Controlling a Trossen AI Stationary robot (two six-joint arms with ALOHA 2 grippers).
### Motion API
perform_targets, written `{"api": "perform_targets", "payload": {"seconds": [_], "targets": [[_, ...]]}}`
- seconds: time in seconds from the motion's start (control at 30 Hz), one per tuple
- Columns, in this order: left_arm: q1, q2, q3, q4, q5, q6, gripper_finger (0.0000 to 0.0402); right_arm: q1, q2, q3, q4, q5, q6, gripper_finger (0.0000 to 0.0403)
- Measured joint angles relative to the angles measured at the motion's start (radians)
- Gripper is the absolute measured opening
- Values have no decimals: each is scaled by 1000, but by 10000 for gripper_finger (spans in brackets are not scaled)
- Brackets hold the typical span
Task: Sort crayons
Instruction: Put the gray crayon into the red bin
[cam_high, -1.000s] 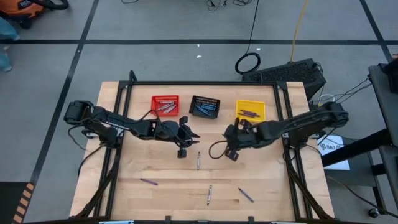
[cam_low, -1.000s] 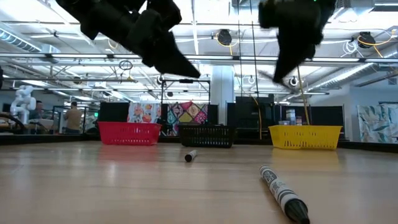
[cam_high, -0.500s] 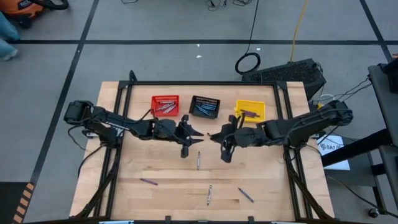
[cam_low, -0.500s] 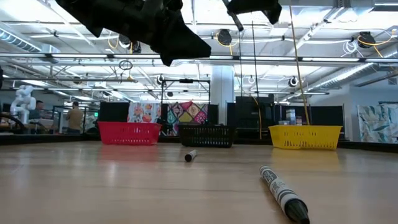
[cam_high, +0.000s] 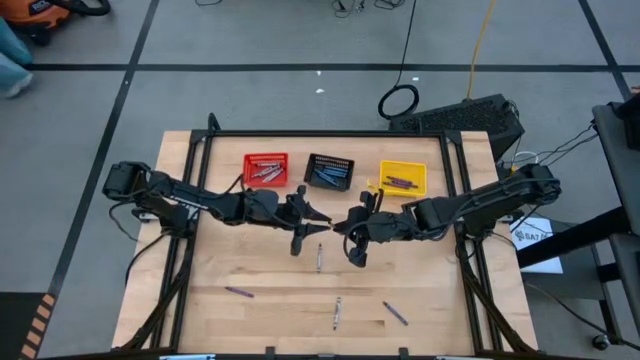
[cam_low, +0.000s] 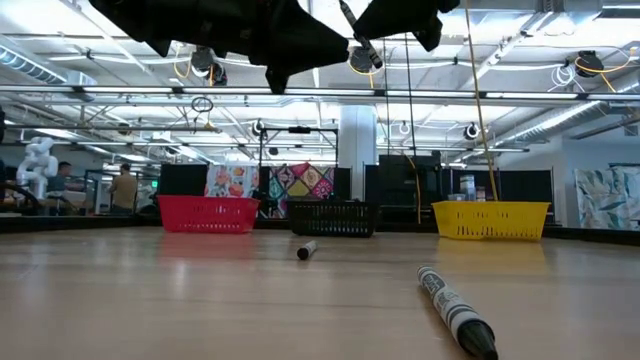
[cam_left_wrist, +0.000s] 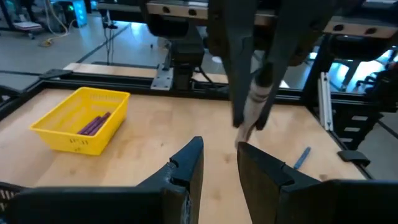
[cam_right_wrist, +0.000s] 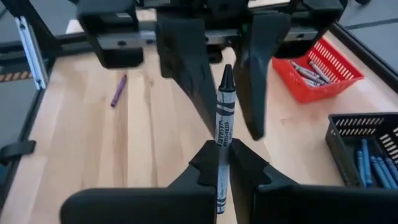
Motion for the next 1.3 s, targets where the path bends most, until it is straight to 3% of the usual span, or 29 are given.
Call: {"api": "perform_targets", "payload": {"seconds": [0.3,1.3], "targets": [[-2,0,0,34,62,-1,101,0,0,0,-4,-1,1,0],[-2,1,0,98,62,-42,100,-4,32,-1,61,-21,-51,0]]}}
